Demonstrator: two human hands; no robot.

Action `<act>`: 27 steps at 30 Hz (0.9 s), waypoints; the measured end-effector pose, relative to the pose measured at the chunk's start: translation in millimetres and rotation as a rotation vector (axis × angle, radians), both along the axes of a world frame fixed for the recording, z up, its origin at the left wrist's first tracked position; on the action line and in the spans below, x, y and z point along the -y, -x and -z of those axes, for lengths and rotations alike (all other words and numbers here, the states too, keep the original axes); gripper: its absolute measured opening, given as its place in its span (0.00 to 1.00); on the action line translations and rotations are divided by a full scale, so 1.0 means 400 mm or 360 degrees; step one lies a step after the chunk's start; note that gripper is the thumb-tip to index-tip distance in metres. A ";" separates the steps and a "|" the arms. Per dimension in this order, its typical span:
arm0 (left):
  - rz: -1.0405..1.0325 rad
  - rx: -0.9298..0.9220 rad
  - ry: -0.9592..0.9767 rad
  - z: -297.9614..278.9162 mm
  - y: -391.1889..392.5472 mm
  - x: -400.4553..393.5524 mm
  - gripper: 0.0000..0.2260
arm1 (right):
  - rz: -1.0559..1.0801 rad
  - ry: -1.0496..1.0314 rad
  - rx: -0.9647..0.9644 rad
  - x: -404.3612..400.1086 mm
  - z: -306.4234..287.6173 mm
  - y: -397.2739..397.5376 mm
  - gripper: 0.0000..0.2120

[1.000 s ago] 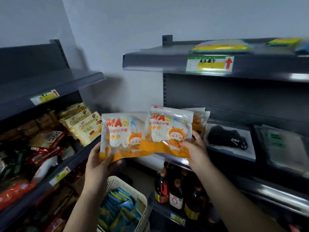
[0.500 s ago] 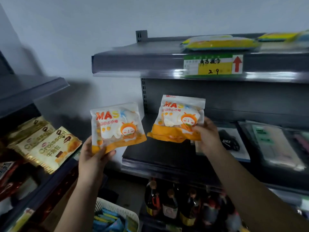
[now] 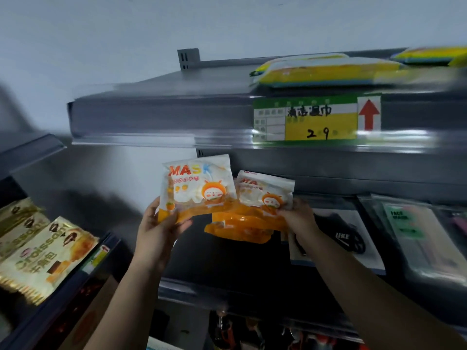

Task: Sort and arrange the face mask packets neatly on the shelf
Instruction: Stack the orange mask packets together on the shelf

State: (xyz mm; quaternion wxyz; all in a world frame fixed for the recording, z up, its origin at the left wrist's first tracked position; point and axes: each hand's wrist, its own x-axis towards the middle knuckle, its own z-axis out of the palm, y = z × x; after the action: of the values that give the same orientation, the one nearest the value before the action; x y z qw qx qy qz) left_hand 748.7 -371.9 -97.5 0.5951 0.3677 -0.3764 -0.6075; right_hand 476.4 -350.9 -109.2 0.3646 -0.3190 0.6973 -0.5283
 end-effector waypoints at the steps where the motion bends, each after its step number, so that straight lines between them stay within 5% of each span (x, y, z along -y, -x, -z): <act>1: 0.0030 -0.0014 -0.0001 0.000 0.012 0.004 0.17 | -0.0009 -0.0009 -0.0039 0.003 0.003 -0.003 0.20; 9: 0.0238 0.0002 -0.0058 -0.004 0.094 0.033 0.11 | -0.0037 -0.0074 -0.0418 -0.003 -0.037 0.002 0.28; 15: 0.0415 0.0155 -0.0040 -0.037 0.152 0.057 0.07 | -0.0129 0.0111 -0.0843 -0.025 -0.076 -0.030 0.24; 21: 0.0228 0.1524 0.0358 -0.023 0.182 0.100 0.14 | -0.0691 -0.0285 -0.1495 -0.018 -0.062 -0.062 0.26; 27: 0.0233 0.1868 0.0520 -0.016 0.172 0.122 0.18 | -0.0700 -0.0410 -0.1610 -0.018 -0.075 -0.051 0.27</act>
State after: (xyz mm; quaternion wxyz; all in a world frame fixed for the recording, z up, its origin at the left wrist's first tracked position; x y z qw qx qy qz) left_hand 680.0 -420.6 -91.1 0.2938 0.5181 -0.7538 -0.2774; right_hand 496.7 -343.8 -79.3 0.1227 -0.6232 0.7611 -0.1320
